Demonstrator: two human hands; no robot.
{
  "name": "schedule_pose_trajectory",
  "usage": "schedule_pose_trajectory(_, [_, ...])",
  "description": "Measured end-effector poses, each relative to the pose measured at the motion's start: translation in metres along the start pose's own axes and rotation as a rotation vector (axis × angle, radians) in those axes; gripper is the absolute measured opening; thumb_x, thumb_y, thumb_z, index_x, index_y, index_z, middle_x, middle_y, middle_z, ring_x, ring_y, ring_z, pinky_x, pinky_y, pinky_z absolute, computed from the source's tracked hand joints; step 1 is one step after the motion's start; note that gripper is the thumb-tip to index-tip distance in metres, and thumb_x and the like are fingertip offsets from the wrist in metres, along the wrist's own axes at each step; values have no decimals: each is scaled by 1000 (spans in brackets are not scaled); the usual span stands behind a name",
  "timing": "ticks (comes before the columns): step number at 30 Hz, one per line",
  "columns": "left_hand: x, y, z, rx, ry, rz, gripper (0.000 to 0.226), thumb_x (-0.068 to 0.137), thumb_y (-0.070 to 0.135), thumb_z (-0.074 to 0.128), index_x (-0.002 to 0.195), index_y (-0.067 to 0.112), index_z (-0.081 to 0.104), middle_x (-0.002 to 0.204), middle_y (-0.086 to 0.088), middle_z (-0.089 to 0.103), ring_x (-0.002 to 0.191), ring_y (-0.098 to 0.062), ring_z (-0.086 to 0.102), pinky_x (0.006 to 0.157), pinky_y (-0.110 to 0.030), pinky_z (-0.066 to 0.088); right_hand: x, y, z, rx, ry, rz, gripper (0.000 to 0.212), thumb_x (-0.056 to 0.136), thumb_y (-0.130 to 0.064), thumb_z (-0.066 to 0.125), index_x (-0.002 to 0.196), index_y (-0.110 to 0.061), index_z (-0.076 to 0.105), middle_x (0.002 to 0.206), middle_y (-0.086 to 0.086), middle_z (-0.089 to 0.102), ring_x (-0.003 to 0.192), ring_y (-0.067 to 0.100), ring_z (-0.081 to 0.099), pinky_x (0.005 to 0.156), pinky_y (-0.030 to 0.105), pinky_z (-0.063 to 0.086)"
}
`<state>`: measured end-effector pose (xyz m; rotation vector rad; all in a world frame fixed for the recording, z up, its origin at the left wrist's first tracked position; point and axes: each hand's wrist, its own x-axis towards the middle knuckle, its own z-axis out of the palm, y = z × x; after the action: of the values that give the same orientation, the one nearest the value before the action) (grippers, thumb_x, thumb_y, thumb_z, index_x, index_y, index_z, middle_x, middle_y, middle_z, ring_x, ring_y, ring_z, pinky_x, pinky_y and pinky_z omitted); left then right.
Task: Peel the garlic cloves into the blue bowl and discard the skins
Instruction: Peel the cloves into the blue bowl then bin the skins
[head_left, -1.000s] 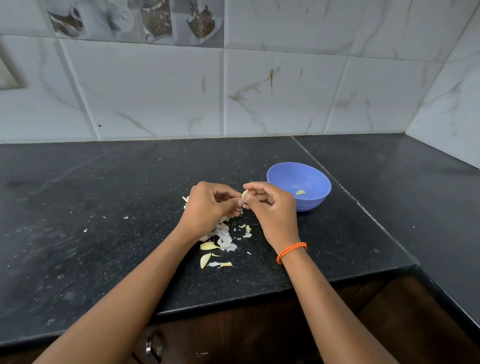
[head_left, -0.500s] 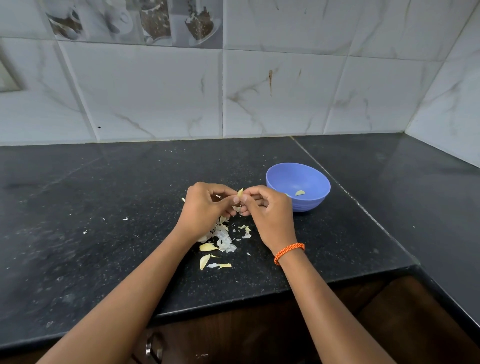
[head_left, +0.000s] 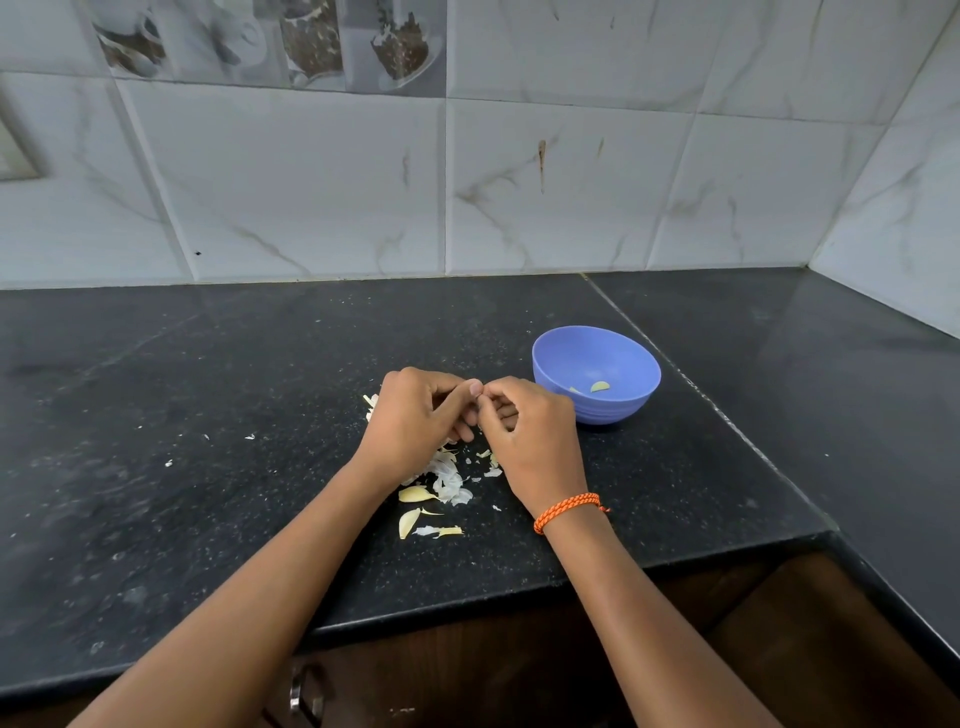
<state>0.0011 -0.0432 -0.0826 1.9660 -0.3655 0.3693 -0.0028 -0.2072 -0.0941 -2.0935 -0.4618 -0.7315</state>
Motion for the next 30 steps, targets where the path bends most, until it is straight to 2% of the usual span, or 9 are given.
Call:
schedule_pose_trajectory(4, [-1, 2, 1, 30, -4, 24, 31, 109, 22, 64, 89, 9, 84, 69, 2, 76, 60, -15, 75, 62, -31, 64, 1, -1, -3, 104, -37, 68, 20, 104, -23, 71, 89, -11, 78, 74, -7, 75, 70, 9, 74, 66, 34, 64])
schedule_pose_trajectory(8, [-2, 2, 0, 74, -2, 46, 35, 110, 24, 64, 82, 12, 81, 67, 1, 74, 57, -16, 74, 60, -35, 64, 1, -5, -6, 253, -67, 135, 23, 104, -19, 71, 86, -6, 77, 70, -3, 75, 66, 12, 74, 64, 29, 64])
schedule_pose_trajectory(14, [-2, 2, 0, 51, 2, 43, 37, 109, 23, 64, 76, 14, 78, 66, -1, 73, 54, -17, 72, 56, -25, 57, 3, -1, -6, 317, -98, 176, 15, 102, -9, 68, 90, -5, 76, 71, 0, 75, 64, 16, 74, 61, 32, 64])
schedule_pose_trajectory(18, [-1, 1, 3, -9, 10, 36, 29, 109, 19, 64, 88, 13, 82, 70, -2, 75, 59, -19, 73, 60, -25, 59, 2, 1, -4, 300, -86, 169, 13, 103, -10, 68, 92, -5, 74, 73, -1, 75, 65, 13, 74, 60, 29, 63])
schedule_pose_trajectory(23, [2, -2, 4, -238, -42, -59, 19, 107, 13, 66, 105, 6, 84, 84, -16, 80, 70, -32, 75, 71, -38, 65, 4, 6, 2, 80, -79, 92, 18, 104, -23, 67, 88, -15, 64, 79, -4, 67, 72, 14, 65, 64, 35, 57])
schedule_pose_trajectory(26, [2, -5, 2, -352, -92, -99, 20, 103, 6, 69, 120, 3, 80, 95, -19, 81, 80, -30, 76, 78, -35, 65, 4, 9, 3, 34, -73, 94, 18, 105, -24, 65, 88, -19, 61, 83, -4, 63, 74, 14, 60, 64, 35, 52])
schedule_pose_trajectory(30, [3, -4, -1, -409, -91, -109, 22, 102, 2, 69, 122, 2, 79, 97, -21, 80, 81, -28, 75, 80, -34, 66, 3, 9, 3, 4, -91, 99, 16, 110, -28, 54, 97, -21, 61, 92, -6, 64, 84, 11, 62, 71, 40, 54])
